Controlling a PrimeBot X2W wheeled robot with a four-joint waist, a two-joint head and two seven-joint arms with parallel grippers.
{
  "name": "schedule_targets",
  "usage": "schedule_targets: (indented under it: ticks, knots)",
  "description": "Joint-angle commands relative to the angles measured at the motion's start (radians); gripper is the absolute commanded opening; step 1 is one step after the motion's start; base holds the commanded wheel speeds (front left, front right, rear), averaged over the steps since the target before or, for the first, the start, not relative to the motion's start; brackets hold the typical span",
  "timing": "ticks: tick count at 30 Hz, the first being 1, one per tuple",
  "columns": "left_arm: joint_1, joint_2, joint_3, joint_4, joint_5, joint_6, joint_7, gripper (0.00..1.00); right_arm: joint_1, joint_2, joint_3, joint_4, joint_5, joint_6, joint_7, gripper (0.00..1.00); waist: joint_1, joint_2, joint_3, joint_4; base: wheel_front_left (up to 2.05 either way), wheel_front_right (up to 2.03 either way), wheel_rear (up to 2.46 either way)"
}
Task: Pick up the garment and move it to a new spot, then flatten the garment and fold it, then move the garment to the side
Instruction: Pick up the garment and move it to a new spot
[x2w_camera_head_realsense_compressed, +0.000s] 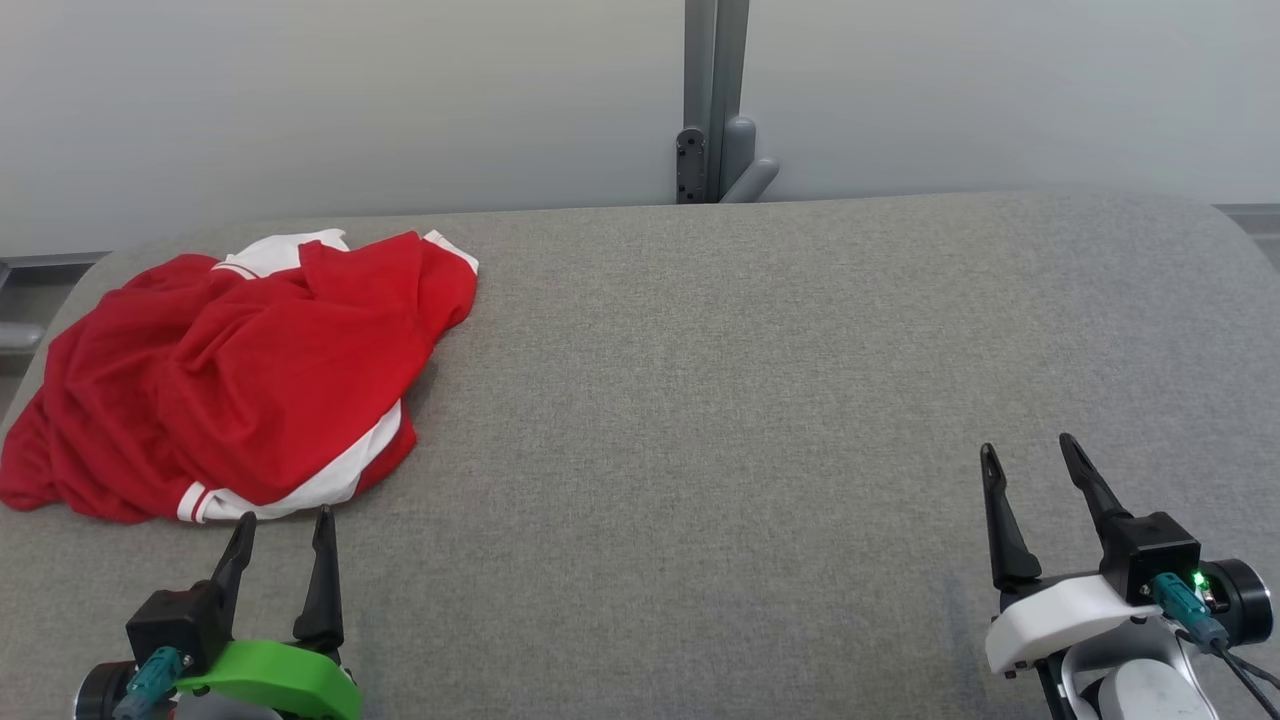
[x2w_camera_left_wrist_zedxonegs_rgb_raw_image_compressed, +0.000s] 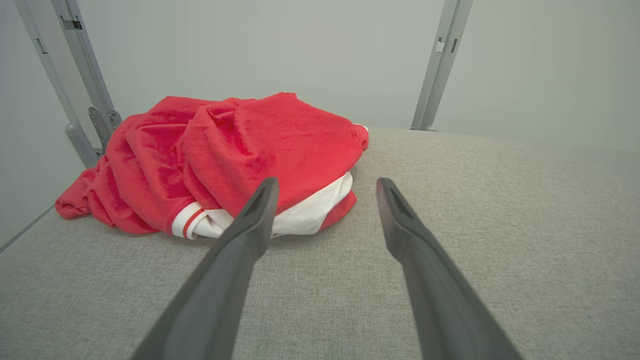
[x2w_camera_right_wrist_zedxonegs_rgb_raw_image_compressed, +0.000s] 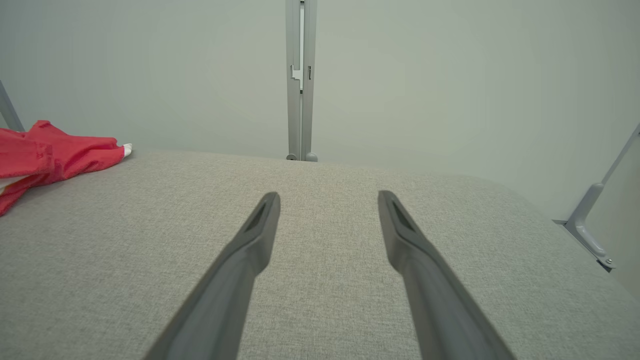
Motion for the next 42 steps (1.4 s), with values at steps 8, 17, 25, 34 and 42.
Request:
schedule_targets:
  ticks: [8,17,25,34,42]
  knots:
    - [-0.013,0.007,0.007,-0.002,-0.015,-0.003,-0.002,1.0,0.015,-0.001,-0.004,-0.009,0.011,0.0,-0.003,1.0,0.0,0.0007,-0.002,0.038,0.0,0.0,0.0]
    - [-0.003,0.005,0.011,0.003,-0.013,-0.003,-0.002,1.0,0.029,-0.001,0.018,-0.014,0.028,0.0,-0.003,1.0,0.0,0.0007,-0.015,0.174,0.0,0.0,0.0]
    - [0.031,0.015,0.036,0.0,-0.017,-0.003,-0.002,1.0,0.015,-0.001,0.053,-0.006,0.037,0.0,-0.003,1.0,0.0,0.0007,-0.023,0.275,0.0,0.0,0.0]
    - [0.028,0.014,0.045,-0.016,-0.015,-0.003,-0.002,1.0,0.015,-0.002,0.077,-0.008,0.034,0.0,-0.003,1.0,0.0,0.0007,-0.013,0.287,0.0,0.0,0.0]
    - [-0.101,0.046,-0.062,0.034,-0.099,-0.003,0.005,1.0,-0.019,-0.002,0.076,-0.028,0.002,0.0,-0.003,1.0,0.0,0.0007,0.068,0.231,0.0,0.0,0.0]
